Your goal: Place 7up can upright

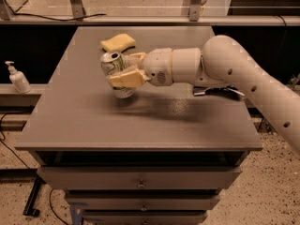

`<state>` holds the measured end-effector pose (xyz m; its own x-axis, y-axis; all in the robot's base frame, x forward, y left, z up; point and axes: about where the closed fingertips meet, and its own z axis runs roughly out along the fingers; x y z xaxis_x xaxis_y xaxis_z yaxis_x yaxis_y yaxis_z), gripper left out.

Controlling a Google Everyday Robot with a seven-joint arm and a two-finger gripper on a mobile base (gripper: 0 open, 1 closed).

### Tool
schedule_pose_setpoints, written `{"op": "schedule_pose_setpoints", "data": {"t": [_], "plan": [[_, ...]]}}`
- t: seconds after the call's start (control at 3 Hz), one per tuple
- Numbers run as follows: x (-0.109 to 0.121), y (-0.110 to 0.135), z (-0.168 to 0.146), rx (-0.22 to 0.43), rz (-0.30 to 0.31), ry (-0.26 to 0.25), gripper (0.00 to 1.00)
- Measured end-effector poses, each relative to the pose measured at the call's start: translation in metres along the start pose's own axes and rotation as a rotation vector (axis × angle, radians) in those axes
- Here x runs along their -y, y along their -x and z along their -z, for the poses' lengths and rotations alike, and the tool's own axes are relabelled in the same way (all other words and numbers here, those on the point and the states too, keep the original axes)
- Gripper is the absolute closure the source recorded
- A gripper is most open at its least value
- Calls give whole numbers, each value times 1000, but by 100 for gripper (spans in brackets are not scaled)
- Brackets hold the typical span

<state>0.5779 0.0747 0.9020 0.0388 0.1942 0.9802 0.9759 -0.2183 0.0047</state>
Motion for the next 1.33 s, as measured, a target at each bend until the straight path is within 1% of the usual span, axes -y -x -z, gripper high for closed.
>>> {"op": "schedule_pose_setpoints", "data": {"t": [0.33,0.67,1.0,1.33], "plan": [[3,6,5,-50,7,-44,100],[9,7,8,-69,33,-94,82],[16,9,9,-73,62,-144,59],[23,13,11,-76,71,-173,35]]}}
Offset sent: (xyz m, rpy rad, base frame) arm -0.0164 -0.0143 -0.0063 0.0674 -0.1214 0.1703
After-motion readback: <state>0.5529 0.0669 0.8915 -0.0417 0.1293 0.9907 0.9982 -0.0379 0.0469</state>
